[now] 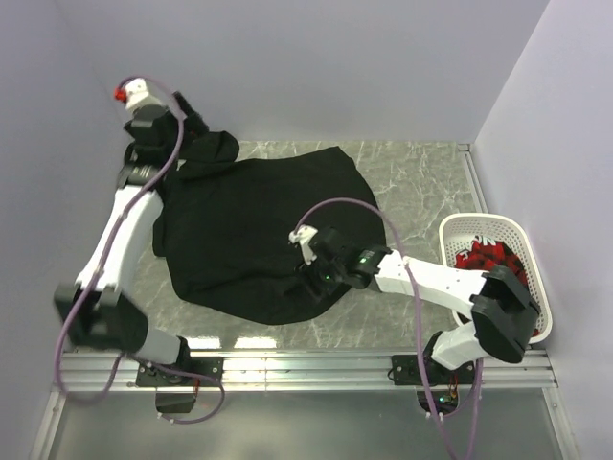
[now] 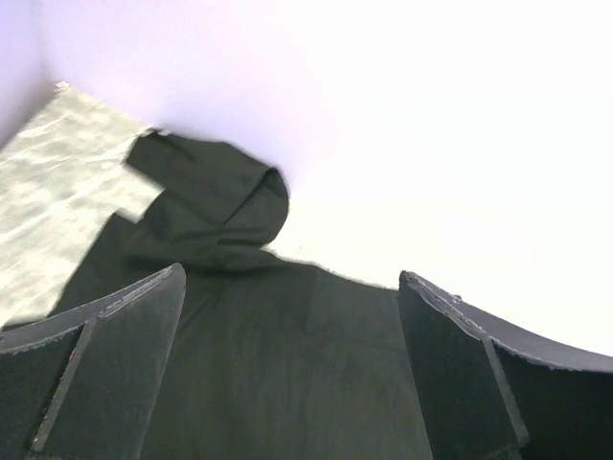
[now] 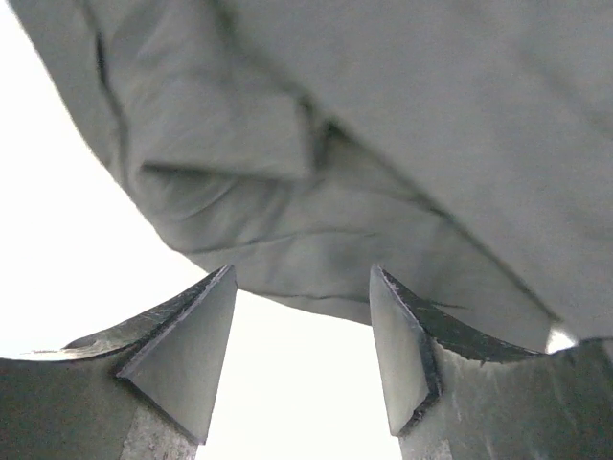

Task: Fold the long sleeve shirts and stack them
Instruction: Flatten the shirt out

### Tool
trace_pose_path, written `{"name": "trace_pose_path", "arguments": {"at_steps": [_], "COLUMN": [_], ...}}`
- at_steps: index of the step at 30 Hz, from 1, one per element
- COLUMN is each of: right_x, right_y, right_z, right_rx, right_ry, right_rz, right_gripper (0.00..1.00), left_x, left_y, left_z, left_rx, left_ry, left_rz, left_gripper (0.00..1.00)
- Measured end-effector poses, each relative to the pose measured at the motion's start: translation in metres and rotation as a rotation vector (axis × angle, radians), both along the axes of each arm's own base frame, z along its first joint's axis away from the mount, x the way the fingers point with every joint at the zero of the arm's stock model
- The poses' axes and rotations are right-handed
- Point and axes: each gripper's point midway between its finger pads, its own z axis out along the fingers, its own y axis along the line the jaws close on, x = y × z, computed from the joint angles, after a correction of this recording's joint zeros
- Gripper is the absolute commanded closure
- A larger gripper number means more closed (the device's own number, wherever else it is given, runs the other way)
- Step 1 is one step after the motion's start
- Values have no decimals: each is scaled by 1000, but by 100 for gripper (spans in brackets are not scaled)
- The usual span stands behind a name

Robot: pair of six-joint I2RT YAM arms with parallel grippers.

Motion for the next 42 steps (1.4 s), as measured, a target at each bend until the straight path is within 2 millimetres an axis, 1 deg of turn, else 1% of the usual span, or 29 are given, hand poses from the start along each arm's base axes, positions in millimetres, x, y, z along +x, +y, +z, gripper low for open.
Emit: {"name": "trace_pose_path", "arguments": {"at_steps": [1, 2, 3, 4, 6, 7, 10, 13, 15, 17, 19, 22, 24, 26, 29, 31, 32, 34, 36, 38, 39, 42], "right_x": [-5, -9, -13, -16, -19, -20, -19, -16, -11, -6, -4, -7, -14, -25, -50, -70, -92, -107, -117, -118, -115, -98], "right_y": [3, 5, 7, 9, 11, 12, 13, 15, 19, 25, 29, 30, 27, 22, 14, 7, -4, -10, -14, -15, -15, -9], "right_z": [-6, -12, -18, -25, -39, -45, -62, -71, -68, -67, -71, -71, -73, -72, -71, -69, -67, -63, -56, -46, -40, -21], "right_rx": [-12, -23, -37, -51, -81, -95, -135, -161, -158, -159, -181, -214, -237, -260, -290, -314, -339, -345, -343, -324, -313, -266], "right_ry": [16, 31, 48, 65, 99, 113, 141, 150, 138, 134, 145, 163, 181, 210, 281, 344, 412, 461, 489, 476, 452, 354], "right_rz": [25, 43, 58, 68, 83, 87, 85, 78, 71, 70, 73, 86, 101, 121, 172, 213, 258, 296, 326, 343, 342, 305], "right_gripper": [38, 39, 41, 42, 43, 43, 43, 43, 43, 43, 45, 45, 45, 45, 46, 47, 48, 48, 48, 47, 47, 47], "left_x": [-14, -30, -43, -57, -82, -93, -118, -135, -141, -145, -148, -148, -147, -146, -146, -146, -146, -146, -145, -145, -145, -146], "left_y": [3, 6, 8, 11, 15, 17, 20, 22, 23, 24, 24, 24, 24, 23, 22, 22, 21, 20, 20, 20, 19, 17], "left_z": [7, 9, 8, 1, -22, -39, -87, -123, -136, -144, -151, -158, -164, -171, -176, -176, -176, -177, -178, -179, -179, -183], "left_rx": [-2, -2, -4, -3, 1, 6, 27, 56, 72, 84, 91, 103, 109, 113, 113, 114, 112, 111, 111, 110, 109, 103], "left_ry": [-18, -25, -29, -19, 12, 46, 140, 221, 251, 266, 278, 300, 320, 344, 361, 361, 361, 362, 365, 369, 371, 385], "left_rz": [7, 16, 23, 29, 43, 47, 47, 37, 31, 27, 25, 17, 13, 6, -4, -5, -10, -12, -12, -16, -18, -28], "left_gripper": [1, 1, 1, 1, 1, 1, 1, 1, 1, 1, 1, 1, 1, 1, 1, 1, 1, 1, 1, 1, 1, 1]}}
